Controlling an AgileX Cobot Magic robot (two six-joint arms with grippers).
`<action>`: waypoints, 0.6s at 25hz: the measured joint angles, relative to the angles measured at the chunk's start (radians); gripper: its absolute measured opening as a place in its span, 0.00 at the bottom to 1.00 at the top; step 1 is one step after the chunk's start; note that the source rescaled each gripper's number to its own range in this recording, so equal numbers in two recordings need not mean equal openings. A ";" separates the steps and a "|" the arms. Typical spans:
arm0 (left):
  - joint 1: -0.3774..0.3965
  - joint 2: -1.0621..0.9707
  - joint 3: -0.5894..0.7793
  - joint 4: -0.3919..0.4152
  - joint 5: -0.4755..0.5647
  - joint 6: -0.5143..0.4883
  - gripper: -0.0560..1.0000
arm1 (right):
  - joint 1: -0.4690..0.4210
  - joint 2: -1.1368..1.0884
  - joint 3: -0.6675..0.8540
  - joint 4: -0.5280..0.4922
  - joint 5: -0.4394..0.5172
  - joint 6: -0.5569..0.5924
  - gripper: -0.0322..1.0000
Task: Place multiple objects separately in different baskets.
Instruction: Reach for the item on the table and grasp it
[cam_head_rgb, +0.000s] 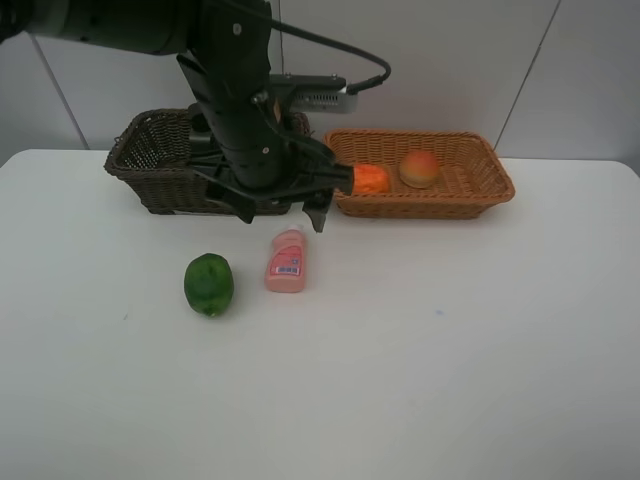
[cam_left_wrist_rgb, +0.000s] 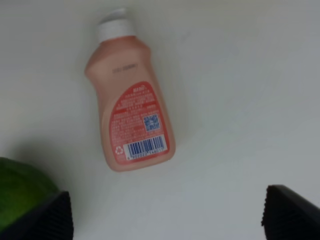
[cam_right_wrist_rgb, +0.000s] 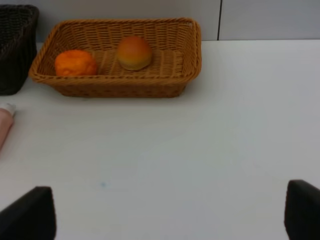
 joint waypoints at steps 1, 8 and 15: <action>-0.004 0.012 0.000 0.002 0.003 -0.009 0.98 | 0.000 0.000 0.000 0.000 0.000 0.000 0.97; -0.012 0.043 0.003 0.005 -0.010 -0.053 0.98 | 0.000 0.000 0.000 0.000 0.000 0.000 0.97; -0.012 0.043 0.003 0.009 -0.037 -0.095 0.98 | 0.000 0.000 0.000 0.000 0.000 0.000 0.97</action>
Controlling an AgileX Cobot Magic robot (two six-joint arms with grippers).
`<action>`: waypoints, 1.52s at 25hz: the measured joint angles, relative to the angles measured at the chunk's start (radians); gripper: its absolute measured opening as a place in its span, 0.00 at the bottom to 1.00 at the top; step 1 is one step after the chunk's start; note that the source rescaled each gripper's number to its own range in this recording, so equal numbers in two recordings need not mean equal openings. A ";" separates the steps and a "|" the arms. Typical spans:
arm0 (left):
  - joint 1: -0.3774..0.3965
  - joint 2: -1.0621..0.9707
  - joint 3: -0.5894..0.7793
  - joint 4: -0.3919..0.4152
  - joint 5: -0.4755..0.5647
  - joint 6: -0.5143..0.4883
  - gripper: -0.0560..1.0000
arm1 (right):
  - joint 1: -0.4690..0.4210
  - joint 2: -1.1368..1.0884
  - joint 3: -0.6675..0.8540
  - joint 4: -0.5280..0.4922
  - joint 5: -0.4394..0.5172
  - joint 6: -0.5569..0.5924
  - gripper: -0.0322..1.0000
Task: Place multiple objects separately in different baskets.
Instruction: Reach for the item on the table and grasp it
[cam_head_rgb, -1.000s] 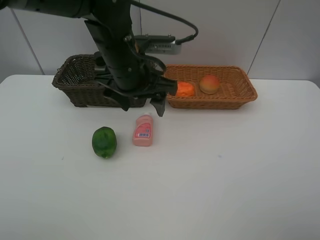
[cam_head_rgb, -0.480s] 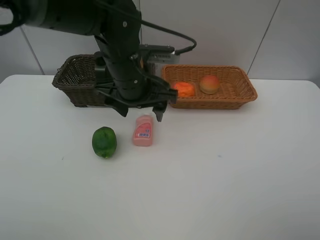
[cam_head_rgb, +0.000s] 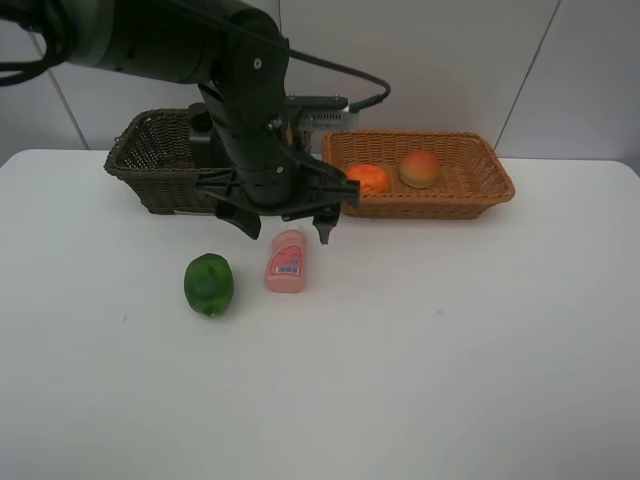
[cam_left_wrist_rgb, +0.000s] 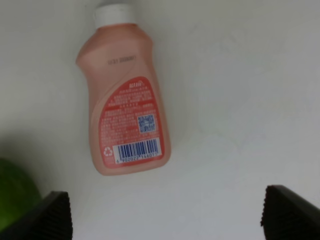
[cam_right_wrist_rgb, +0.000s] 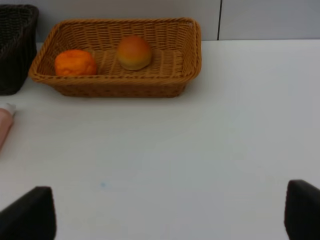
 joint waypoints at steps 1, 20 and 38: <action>0.000 0.000 0.000 0.001 -0.004 -0.005 0.98 | 0.000 0.000 0.000 0.000 0.000 0.000 0.97; 0.002 0.096 0.002 0.189 -0.108 -0.260 0.98 | 0.000 0.000 0.000 0.000 0.000 0.000 0.97; 0.030 0.180 -0.001 0.165 -0.156 -0.291 0.98 | 0.000 0.000 0.000 0.000 0.000 0.000 0.97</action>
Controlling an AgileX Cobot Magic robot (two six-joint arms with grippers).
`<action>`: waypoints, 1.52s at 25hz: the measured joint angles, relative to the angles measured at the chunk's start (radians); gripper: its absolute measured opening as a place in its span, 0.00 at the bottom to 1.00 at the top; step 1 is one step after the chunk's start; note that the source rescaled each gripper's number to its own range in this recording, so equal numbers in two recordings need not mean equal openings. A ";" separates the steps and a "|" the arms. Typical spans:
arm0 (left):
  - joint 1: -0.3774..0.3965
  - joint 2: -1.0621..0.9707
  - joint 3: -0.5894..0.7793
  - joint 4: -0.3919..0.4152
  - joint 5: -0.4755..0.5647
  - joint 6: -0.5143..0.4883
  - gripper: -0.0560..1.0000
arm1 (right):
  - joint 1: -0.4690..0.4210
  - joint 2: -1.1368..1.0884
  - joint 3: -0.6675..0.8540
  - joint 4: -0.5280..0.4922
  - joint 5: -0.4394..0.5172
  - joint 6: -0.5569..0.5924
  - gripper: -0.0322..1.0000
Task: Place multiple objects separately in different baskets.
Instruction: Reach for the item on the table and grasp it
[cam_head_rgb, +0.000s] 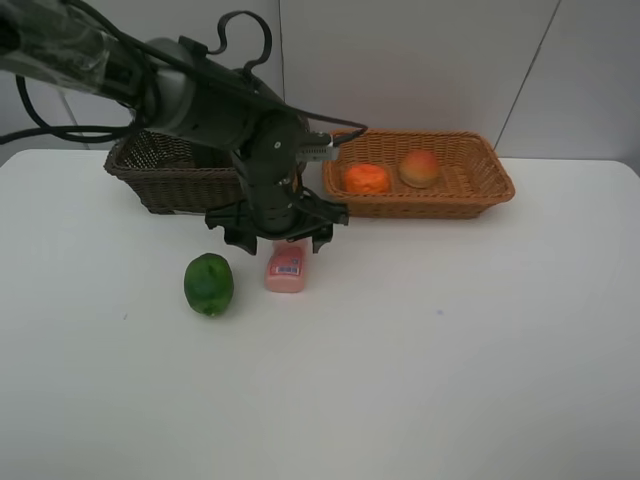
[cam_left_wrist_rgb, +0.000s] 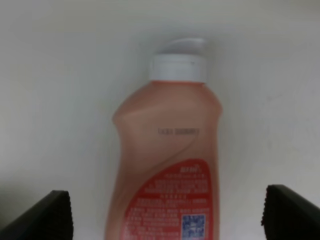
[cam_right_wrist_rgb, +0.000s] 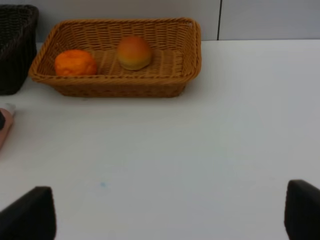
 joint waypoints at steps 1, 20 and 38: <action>0.000 0.000 0.000 -0.006 -0.011 0.000 0.98 | 0.000 0.000 0.000 0.000 0.000 0.000 0.97; 0.017 0.070 -0.010 -0.052 -0.040 0.070 0.98 | 0.000 0.000 0.000 0.000 0.000 0.000 0.97; 0.017 0.102 -0.016 -0.069 -0.038 0.081 0.83 | 0.000 0.000 0.000 0.000 0.000 0.000 0.97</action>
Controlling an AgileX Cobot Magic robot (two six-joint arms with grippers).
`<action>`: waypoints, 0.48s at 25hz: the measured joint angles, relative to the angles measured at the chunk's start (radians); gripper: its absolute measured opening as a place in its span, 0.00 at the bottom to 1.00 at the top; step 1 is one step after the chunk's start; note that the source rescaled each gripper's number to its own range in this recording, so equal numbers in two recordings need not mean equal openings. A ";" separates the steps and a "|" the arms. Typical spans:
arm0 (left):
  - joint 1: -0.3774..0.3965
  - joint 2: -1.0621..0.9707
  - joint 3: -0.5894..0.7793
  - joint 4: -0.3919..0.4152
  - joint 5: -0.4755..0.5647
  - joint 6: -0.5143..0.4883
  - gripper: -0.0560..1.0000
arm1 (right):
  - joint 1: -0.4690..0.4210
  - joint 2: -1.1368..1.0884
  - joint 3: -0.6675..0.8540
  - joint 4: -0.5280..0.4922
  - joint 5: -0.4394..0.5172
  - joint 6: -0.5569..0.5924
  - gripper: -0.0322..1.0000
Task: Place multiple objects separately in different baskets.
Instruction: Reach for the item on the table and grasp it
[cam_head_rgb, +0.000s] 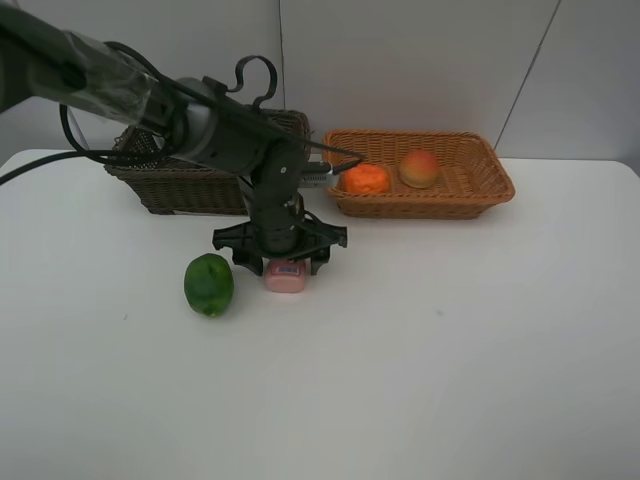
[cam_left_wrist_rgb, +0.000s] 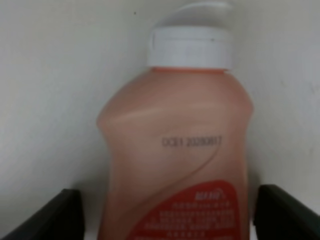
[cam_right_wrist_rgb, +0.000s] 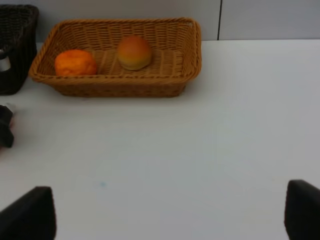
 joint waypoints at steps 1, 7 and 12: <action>0.000 0.000 0.000 -0.001 0.001 0.002 0.75 | 0.000 0.000 0.000 0.000 0.000 0.000 0.97; 0.000 0.001 0.000 -0.005 0.003 0.003 0.70 | 0.000 0.000 0.000 0.000 0.000 0.000 0.97; 0.000 0.001 -0.001 -0.006 0.008 0.003 0.70 | 0.000 0.000 0.000 0.000 0.000 0.000 0.97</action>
